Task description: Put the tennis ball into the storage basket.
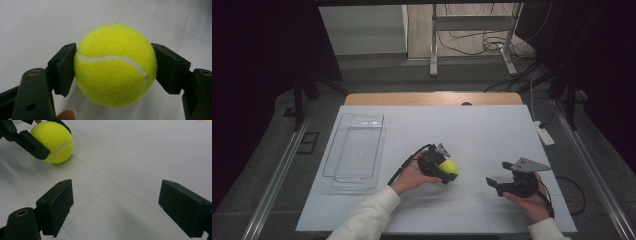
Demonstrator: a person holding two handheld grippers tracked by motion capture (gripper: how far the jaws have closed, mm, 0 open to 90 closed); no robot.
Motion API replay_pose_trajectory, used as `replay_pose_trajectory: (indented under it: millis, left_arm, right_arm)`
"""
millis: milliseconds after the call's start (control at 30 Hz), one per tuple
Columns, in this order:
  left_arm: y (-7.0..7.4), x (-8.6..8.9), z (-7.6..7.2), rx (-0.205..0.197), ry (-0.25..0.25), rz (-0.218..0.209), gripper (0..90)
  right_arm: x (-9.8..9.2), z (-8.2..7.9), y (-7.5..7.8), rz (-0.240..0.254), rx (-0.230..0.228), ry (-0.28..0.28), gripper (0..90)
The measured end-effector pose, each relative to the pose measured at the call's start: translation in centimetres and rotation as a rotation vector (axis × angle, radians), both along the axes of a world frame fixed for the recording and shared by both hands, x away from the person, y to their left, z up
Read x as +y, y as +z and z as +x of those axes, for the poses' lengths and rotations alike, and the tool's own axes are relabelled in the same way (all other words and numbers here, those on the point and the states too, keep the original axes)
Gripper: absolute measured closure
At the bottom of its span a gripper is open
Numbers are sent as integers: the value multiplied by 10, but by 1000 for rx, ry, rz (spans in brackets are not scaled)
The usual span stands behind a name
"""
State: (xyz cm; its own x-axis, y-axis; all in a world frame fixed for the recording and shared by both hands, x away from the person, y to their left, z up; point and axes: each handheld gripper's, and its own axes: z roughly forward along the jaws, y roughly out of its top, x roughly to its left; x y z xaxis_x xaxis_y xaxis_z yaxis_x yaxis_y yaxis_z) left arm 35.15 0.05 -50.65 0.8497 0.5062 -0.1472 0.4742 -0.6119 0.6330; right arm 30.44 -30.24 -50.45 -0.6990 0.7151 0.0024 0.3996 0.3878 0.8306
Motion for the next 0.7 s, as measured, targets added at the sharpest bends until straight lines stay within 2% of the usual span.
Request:
replay_pose_trajectory:
  millis: [600,700]
  left_arm:
    - [15,14,-6,-61,2,-37,267]
    - [20,20,-7,-77,12,-51,267]
  right_arm:
    - [-1,0,0,11,-2,0,132]
    - [-1,0,0,29,6,-1,133]
